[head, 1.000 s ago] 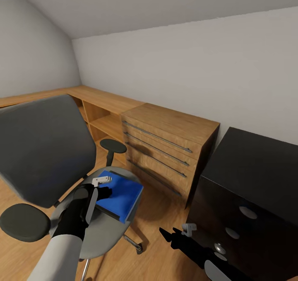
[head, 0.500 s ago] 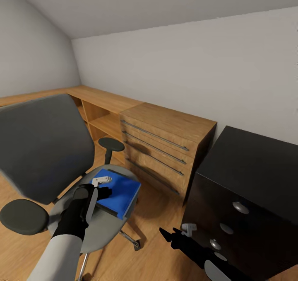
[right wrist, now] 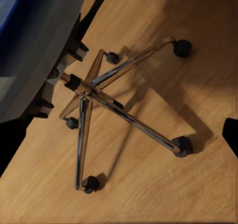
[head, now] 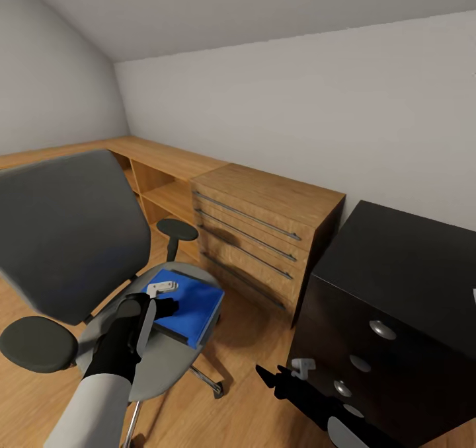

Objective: In the bedroom, organize the workspace by keeping the computer under the desk, ensuring the monitor is on the desk, placing the keyboard on the desk next to the monitor, placing the mouse on the desk next to the keyboard, moving the folder from the swivel chair onto the desk next to the mouse, stacking the notebook on top of the folder with the pen on top of the notebook, and positioning the swivel chair next to the desk.

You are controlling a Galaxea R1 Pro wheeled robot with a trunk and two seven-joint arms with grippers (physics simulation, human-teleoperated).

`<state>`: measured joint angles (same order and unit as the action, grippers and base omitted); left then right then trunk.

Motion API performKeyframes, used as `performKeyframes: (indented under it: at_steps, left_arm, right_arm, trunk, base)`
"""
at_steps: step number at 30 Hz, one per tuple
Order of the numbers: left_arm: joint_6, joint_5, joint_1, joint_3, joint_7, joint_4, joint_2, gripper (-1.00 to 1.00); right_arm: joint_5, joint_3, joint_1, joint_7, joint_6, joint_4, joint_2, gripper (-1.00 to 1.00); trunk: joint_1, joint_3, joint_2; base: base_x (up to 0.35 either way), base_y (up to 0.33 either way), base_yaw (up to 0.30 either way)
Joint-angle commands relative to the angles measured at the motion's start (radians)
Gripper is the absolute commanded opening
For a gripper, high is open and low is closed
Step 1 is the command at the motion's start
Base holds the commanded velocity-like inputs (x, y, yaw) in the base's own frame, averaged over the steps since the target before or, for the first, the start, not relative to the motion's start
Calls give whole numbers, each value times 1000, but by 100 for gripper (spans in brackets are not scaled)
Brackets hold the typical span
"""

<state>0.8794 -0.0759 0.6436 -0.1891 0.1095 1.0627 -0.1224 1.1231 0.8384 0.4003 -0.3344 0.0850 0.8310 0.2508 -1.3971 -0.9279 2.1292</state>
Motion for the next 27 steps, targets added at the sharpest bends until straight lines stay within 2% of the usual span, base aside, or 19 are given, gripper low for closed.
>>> performKeyframes:
  at_steps: [1, 5, 10, 13, 27]
  left_arm:
    - [4, -6, 0, -3, -2, 1, 0, 100]
    - [4, -5, 0, -11, -2, 1, 6, 100]
    - [3, -3, 0, -82, -4, 4, 12, 100]
    - [4, -4, 0, -102, -4, 16, 13, 100]
    - [6, -7, -1, -112, -5, 34, 13, 100]
  right_arm:
    - [10, 7, 2, -2, 7, -1, 1, 100]
    - [10, 7, 2, -2, 7, -6, 1, 100]
    - [10, 8, 2, -1, 13, -7, 1, 100]
    - [10, 7, 2, -1, 19, -7, 1, 100]
    - [10, 7, 2, -2, 22, -7, 1, 100]
  trunk:
    - [0, -1, 0]
    - [0, -1, 0]
    - [0, -1, 0]
    - [0, -1, 0]
    - [0, -1, 0]
  base:
    - [0, 0, 0]
    - [0, 0, 0]
    - [0, 0, 0]
    - [-21, -10, 0]
    - [-61, -66, 0]
